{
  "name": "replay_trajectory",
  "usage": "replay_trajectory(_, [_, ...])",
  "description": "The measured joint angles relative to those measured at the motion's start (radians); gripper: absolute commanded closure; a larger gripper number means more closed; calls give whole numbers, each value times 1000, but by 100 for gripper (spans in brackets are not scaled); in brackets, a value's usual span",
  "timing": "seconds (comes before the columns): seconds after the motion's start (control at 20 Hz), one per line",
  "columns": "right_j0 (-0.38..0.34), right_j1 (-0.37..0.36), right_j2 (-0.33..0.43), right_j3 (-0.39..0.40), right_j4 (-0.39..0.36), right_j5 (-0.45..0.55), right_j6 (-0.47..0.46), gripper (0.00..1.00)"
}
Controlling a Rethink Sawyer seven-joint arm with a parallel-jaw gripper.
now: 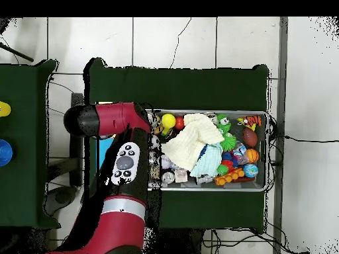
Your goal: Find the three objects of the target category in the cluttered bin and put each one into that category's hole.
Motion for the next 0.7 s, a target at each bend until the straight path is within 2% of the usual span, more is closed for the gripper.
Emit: replay_trajectory(0.7, [10,3,-13,0,2,-8,0,0])
